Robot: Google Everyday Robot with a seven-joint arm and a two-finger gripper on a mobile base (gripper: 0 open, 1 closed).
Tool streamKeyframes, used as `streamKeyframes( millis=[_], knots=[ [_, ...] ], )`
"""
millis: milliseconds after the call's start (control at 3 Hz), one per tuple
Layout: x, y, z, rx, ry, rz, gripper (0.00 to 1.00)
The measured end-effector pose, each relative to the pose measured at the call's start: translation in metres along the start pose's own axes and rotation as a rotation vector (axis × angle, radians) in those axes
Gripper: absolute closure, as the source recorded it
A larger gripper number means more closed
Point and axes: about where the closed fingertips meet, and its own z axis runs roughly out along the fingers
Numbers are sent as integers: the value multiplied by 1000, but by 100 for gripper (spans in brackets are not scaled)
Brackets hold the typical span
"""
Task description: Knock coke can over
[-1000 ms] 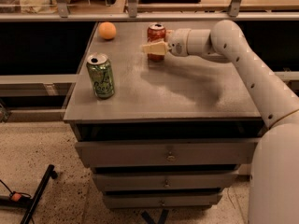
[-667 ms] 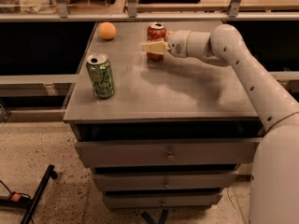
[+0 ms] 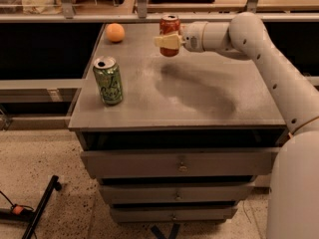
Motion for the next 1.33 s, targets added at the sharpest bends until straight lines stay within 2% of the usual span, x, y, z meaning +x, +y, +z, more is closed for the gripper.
streamKeyframes(
  millis=[333,667,1000,1333],
  knots=[
    [-17,-11,-33,58,170,-90,100],
    [-23,-9,-54,80,376,-200,100],
    [-13,-9,-69,72,624,-317,100],
    [14,-1,-83,17,884,-397,100]
  ],
)
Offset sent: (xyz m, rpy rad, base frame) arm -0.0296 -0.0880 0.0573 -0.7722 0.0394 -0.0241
